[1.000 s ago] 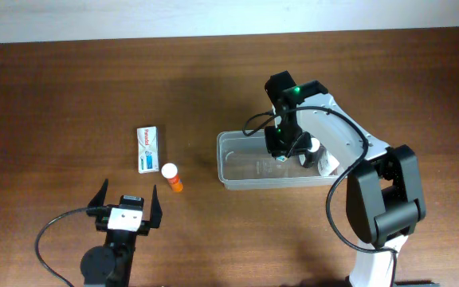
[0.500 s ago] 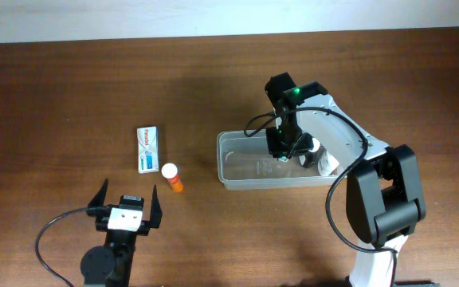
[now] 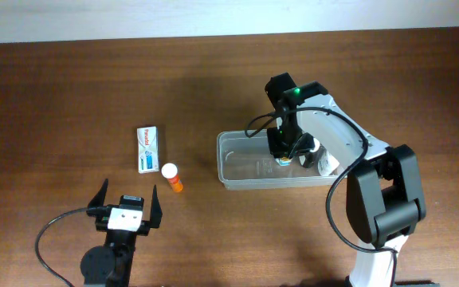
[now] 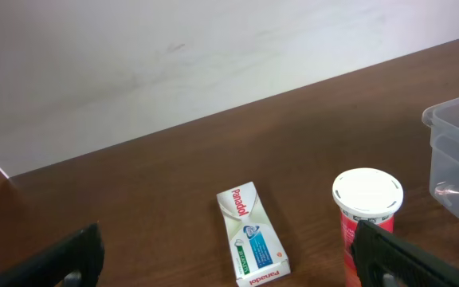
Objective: Pack container
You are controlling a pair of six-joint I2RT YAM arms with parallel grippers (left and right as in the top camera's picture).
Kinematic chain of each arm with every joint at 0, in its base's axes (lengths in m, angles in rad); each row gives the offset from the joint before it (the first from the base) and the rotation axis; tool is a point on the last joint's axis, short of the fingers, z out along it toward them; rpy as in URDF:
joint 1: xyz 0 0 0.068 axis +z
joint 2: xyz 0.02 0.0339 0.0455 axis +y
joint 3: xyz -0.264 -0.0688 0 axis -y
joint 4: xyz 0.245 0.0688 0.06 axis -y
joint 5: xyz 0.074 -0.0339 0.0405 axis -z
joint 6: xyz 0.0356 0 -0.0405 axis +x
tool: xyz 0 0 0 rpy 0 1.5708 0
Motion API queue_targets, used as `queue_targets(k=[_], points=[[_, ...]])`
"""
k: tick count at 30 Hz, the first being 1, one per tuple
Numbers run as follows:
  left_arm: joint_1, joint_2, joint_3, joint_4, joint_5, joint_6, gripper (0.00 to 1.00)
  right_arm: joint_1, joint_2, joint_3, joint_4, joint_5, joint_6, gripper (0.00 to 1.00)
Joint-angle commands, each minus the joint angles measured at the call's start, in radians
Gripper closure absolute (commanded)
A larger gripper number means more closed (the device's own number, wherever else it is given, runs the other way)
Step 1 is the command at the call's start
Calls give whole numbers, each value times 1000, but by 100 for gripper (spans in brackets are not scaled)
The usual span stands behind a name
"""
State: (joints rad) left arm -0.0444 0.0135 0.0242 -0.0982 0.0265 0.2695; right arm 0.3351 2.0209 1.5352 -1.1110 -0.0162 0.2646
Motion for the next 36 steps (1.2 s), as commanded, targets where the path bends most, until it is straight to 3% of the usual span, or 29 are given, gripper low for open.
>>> queue_targets(k=[1,10,14,18,19,25,36], points=[[6,-8,-5,1,11,1,1,-29,0,27,-22,20,4,62],[6,-8,-5,1,11,1,0,-82,-10,383,-261,21,-12,61],[6,-8,-5,1,11,1,1,-95,-11,579,-354,22,-48,51],[6,-8,-5,1,11,1,1,-141,-11,765,-450,100,-46,20],[6,-8,-5,1,11,1,1,-164,-11,800,-472,126,-33,2],[6,-8,-5,1,11,1,1,-388,-9,845,-533,155,69,2],[6,-8,-5,1,11,1,1,-692,-4,618,-454,124,111,2]])
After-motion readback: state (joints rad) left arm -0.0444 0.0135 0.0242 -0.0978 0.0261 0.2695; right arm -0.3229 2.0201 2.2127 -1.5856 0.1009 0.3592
